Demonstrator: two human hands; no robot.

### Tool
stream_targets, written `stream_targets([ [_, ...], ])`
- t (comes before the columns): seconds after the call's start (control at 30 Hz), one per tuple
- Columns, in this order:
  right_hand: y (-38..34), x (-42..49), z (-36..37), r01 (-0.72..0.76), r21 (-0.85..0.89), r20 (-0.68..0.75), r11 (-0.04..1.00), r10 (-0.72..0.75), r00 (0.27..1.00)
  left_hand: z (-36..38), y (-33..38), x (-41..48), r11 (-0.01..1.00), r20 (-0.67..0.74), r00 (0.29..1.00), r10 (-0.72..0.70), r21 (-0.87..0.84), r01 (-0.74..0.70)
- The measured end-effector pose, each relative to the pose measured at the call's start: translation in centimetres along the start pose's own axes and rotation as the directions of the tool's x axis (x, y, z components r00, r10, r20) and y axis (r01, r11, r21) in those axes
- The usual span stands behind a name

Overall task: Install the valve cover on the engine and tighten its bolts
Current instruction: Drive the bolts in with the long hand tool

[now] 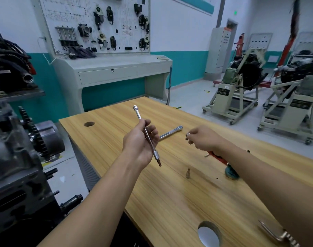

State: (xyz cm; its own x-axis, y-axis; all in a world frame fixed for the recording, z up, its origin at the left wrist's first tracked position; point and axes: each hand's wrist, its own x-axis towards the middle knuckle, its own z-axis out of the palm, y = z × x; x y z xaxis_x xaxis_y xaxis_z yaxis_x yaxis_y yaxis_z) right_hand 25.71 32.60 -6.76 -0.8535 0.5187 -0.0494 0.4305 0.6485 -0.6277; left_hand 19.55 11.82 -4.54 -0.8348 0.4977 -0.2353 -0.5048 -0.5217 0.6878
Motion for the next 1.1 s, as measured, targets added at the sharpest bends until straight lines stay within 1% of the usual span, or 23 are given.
stream_targets([
  [0.07,1.6,1.2,1.7,0.044,-0.239,0.032,0.970,-0.038,0.999,-0.2,0.5,-0.6,0.991,0.040,0.999,0.026,0.129,-0.031],
  [0.13,2.6,1.8,3.4,0.093,-0.348,0.083,0.933,-0.068,0.994,-0.6,1.8,-1.4,0.948,0.093,0.992,0.079,0.301,-0.104],
  [0.17,2.9,2.0,3.9,0.118,-0.378,0.097,0.918,-0.087,0.991,-0.9,2.8,-1.8,0.905,0.121,0.985,0.119,0.395,-0.158],
  [0.2,2.9,2.1,4.3,0.138,-0.408,0.100,0.903,-0.106,0.989,-1.2,3.8,-2.3,0.844,0.155,0.974,0.165,0.488,-0.221],
  [0.27,2.4,2.3,4.7,0.161,-0.480,0.109,0.862,-0.124,0.986,-1.7,6.3,-3.3,0.690,0.234,0.941,0.247,0.639,-0.340],
  [0.33,0.7,2.1,4.8,0.160,-0.585,0.142,0.795,-0.094,0.985,-2.0,8.7,-4.4,0.555,0.296,0.908,0.295,0.721,-0.416],
  [0.4,-2.9,1.5,4.5,0.154,-0.662,0.115,0.733,-0.103,0.988,-2.5,11.1,-5.6,0.456,0.346,0.879,0.328,0.757,-0.468],
  [0.43,-5.4,1.0,4.3,0.177,-0.639,0.070,0.749,-0.173,0.982,-2.7,12.2,-6.3,0.398,0.372,0.862,0.344,0.774,-0.493],
  [0.47,-8.3,0.3,4.0,0.244,-0.540,0.016,0.806,-0.281,0.960,-3.0,13.4,-7.0,0.338,0.399,0.844,0.359,0.787,-0.516],
  [0.5,-11.5,-0.8,3.8,0.369,-0.353,-0.038,0.860,-0.407,0.913,-3.3,14.7,-7.8,0.293,0.421,0.825,0.377,0.791,-0.537],
  [0.53,-14.8,-2.2,3.7,0.508,-0.105,-0.084,0.855,-0.517,0.852,-3.7,16.0,-8.7,0.267,0.437,0.808,0.395,0.787,-0.557],
  [0.57,-18.2,-3.9,3.5,0.615,0.139,-0.121,0.776,-0.603,0.788,-4.1,17.2,-9.7,0.251,0.452,0.789,0.416,0.777,-0.577],
  [0.6,-21.4,-5.6,3.4,0.672,0.333,-0.145,0.662,-0.668,0.730,-4.5,18.5,-10.7,0.236,0.465,0.768,0.441,0.765,-0.599],
  [0.63,-24.4,-7.0,3.3,0.695,0.462,-0.164,0.551,-0.717,0.677,-4.9,19.8,-11.9,0.227,0.474,0.744,0.471,0.750,-0.621],
  [0.67,-27.1,-8.3,3.3,0.710,0.536,-0.188,0.457,-0.755,0.628,-5.4,21.0,-12.9,0.228,0.474,0.723,0.503,0.734,-0.640],
  [0.73,-31.4,-10.4,3.7,0.752,0.575,-0.236,0.322,-0.815,0.529,-6.6,23.1,-14.9,0.234,0.459,0.690,0.559,0.711,-0.663],
  [0.8,-34.0,-11.5,4.7,0.774,0.578,-0.242,0.258,-0.852,0.464,-7.8,24.5,-16.2,0.215,0.450,0.664,0.598,0.707,-0.673],
  [0.93,-36.2,-12.2,6.9,0.701,0.685,-0.177,0.198,-0.888,0.424,-10.5,25.8,-17.2,0.170,0.416,0.651,0.634,0.747,-0.643],
  [1.03,-37.4,-12.4,8.4,0.737,0.644,-0.207,0.204,-0.881,0.425,-12.0,26.2,-17.6,0.171,0.400,0.643,0.653,0.749,-0.640],
  [1.1,-38.2,-12.5,9.1,0.731,0.655,-0.205,0.192,-0.886,0.416,-12.8,26.6,-17.8,0.157,0.391,0.624,0.677,0.751,-0.641],
])
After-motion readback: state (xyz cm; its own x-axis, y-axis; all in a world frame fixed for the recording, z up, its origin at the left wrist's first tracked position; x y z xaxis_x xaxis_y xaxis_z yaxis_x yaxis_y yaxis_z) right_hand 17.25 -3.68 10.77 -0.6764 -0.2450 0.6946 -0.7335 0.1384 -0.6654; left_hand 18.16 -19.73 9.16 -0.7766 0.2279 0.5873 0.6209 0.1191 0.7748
